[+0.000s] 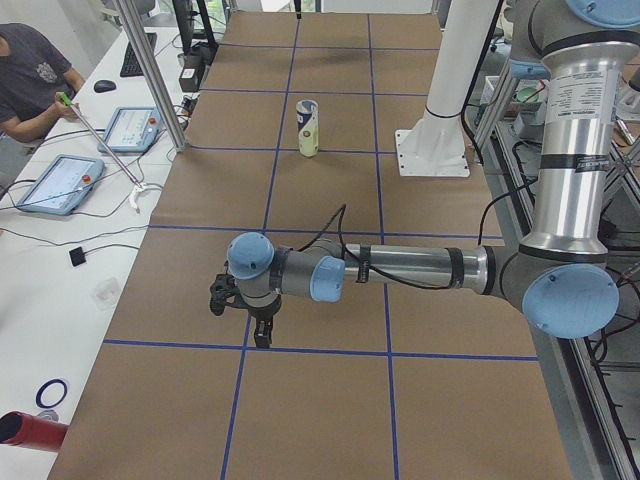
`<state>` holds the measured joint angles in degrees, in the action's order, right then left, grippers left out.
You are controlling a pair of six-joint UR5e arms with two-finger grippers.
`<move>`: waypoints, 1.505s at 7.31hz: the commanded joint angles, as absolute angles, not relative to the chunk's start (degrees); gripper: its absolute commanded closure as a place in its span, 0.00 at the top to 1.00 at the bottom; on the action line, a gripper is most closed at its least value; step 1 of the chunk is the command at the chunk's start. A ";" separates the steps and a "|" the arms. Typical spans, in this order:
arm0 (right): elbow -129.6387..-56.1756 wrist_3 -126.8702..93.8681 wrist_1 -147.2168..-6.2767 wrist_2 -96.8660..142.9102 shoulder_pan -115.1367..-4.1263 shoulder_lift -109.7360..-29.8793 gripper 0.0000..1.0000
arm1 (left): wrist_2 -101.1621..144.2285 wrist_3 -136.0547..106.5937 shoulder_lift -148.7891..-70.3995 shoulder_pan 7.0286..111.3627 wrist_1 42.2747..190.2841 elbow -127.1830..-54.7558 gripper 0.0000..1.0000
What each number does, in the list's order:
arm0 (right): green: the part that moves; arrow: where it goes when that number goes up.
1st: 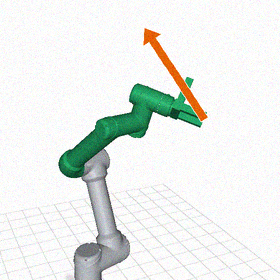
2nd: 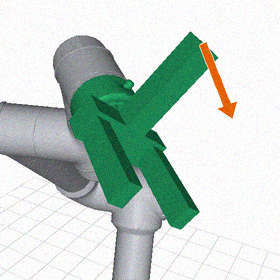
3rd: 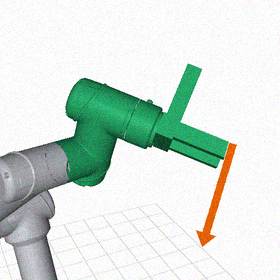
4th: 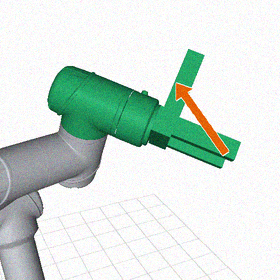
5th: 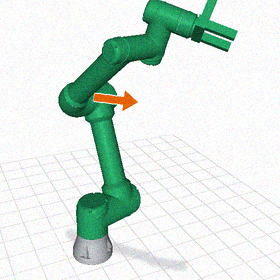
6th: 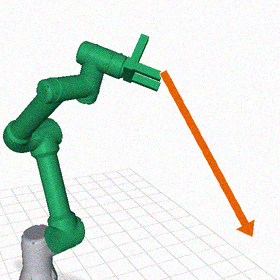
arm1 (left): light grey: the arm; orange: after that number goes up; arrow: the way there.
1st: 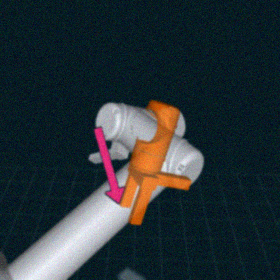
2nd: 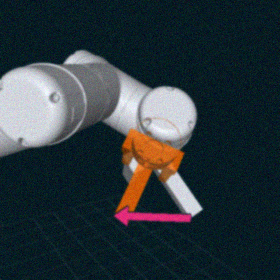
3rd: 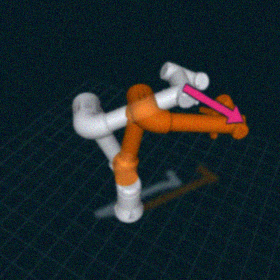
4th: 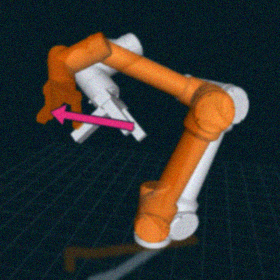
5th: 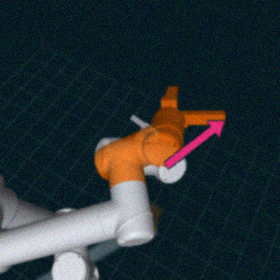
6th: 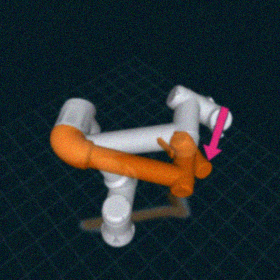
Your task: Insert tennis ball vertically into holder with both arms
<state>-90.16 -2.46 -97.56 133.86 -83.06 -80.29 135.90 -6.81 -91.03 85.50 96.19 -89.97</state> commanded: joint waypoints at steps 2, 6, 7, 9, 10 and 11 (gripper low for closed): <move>-90.88 -2.46 -98.00 133.86 -83.06 -80.59 0.99 | 135.44 -6.07 -90.79 84.64 95.36 -91.05 1.00; -92.27 -2.46 -98.35 133.86 -83.06 -81.73 0.99 | 135.53 -0.70 -89.30 85.87 84.20 -94.75 1.00; -92.72 -2.46 -98.70 133.86 -83.06 -81.83 0.99 | 135.53 -0.53 -88.86 85.78 84.55 -94.49 1.00; -93.25 -2.81 -99.14 133.86 -83.06 -81.91 0.99 | 135.44 -0.09 -86.59 85.87 90.91 -95.27 1.00; -93.34 -2.81 -99.23 133.86 -83.06 -82.00 0.99 | 135.35 -0.17 -83.00 85.78 99.67 -94.32 1.00; -93.34 -2.81 -99.23 133.86 -83.06 -82.00 0.99 | 135.18 -1.65 -82.19 85.78 102.19 -94.39 1.00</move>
<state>-93.25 -2.78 -99.17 133.86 -83.06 -81.95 135.37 -0.53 -84.31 85.82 96.50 -94.58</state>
